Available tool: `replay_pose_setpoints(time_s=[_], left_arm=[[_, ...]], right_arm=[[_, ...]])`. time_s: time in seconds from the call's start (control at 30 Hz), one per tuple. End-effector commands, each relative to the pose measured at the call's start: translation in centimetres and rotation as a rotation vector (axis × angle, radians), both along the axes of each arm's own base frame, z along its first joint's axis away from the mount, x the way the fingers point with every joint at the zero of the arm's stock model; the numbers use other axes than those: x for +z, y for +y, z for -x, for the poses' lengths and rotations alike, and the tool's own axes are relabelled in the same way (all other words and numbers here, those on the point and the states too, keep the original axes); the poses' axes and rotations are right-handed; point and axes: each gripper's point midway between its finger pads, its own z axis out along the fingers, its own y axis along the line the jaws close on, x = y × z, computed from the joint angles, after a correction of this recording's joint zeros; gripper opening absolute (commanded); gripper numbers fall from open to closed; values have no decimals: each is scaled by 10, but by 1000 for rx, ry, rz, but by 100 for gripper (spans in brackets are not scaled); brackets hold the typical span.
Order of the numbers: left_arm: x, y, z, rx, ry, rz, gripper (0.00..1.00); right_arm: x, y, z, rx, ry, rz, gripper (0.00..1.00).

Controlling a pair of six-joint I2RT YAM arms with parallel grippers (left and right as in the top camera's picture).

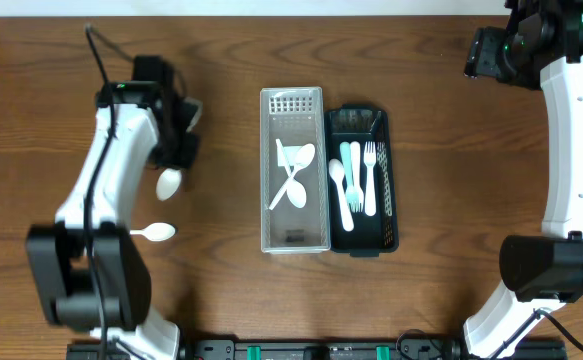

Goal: Pack container
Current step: 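Place the spoon into the clear basket and release with the left gripper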

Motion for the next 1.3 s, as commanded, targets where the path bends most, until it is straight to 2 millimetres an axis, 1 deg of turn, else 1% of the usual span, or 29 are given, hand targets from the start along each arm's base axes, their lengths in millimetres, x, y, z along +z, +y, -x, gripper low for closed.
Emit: replay_pose_setpoints(time_s=[0.0,0.1,0.17,0.23,0.33,0.4,0.5,0.57,0.63,0.77,0.83,0.93,1.07,1.1,1.17,1.27], left_arm=[[29,-41,7,-35,-70,17,6],[40,-85,18,-103,-100,43,6],[41,-115,26,-134,-106,62,6],[41,-141,34,-120,-114,90,6],[45,-173,37,-95,-153,142,6],[47,-188,38,-75,-176,175,6],[46,-196,36,45,-176,216,6],[40,-196,34,132,-161,230,6],[33,-197,32,167,-145,225,6],[6,-198,30,239,-88,194,6],[-13,-199,28,248,-56,166,6],[-36,-201,26,255,-21,136,6],[-54,-202,23,258,1,116,6],[-56,-201,22,259,4,113,12],[-57,-200,22,248,5,109,33],[-55,-199,20,241,-2,114,45]], right_arm=[[-4,-5,0,-11,11,5,73],[-4,-5,1,-11,13,5,73],[-4,-5,1,-11,15,5,73],[-4,-5,1,-11,15,5,74],[-5,-4,3,-11,22,5,73],[-6,-4,4,-11,28,5,73],[-6,-4,5,-11,32,5,73],[-7,-4,7,-11,43,5,73],[-8,-4,8,-11,46,5,73],[-8,-4,8,-11,48,5,73],[-8,-4,9,-11,50,4,74],[-8,-4,9,-11,48,5,73],[-8,-4,9,-10,51,5,73],[-8,-4,9,-10,52,5,73],[-8,-4,9,-10,52,5,74],[-8,-5,9,-7,52,7,73]])
